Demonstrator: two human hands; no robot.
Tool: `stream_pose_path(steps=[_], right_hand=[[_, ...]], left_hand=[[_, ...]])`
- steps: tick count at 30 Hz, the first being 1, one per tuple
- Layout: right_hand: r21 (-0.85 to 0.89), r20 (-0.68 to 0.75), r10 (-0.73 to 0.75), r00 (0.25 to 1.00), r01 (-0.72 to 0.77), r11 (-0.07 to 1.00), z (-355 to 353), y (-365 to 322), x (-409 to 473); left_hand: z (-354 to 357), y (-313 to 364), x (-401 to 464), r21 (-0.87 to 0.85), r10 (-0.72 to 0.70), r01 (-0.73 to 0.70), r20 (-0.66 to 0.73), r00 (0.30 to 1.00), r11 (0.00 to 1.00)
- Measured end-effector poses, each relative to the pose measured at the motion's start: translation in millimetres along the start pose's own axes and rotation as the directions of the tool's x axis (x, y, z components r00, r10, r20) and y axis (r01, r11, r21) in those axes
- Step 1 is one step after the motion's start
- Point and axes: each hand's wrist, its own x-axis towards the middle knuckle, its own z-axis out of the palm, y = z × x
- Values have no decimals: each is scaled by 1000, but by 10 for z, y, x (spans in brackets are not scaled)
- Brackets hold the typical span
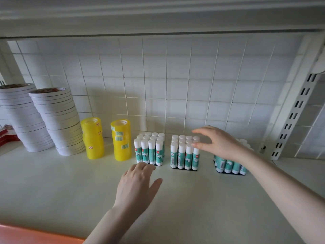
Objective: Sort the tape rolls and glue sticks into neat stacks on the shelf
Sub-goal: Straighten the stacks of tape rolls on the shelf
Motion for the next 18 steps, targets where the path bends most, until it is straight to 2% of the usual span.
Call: stream_pose_path(steps=[5, 10, 13, 15, 18], right_hand=[[-127, -35, 74, 997, -78, 989, -178, 306, -227], [-215, 45, 128, 991, -116, 970, -279, 554, -358], [-118, 93, 144, 985, -133, 984, -267, 635, -378], [-3, 85, 141, 986, -141, 990, -235, 672, -378], [64, 52, 141, 989, -144, 988, -196, 702, -366]], left_hand=[[5, 216, 40, -12, 53, -53, -10, 999, 999], [43, 403, 37, -53, 33, -32, 14, 999, 998], [102, 460, 22, -106, 19, -19, 3, 1000, 994], [126, 470, 20, -112, 8, -8, 0, 1000, 994], [120, 468, 12, -126, -21, 24, 21, 1000, 992]])
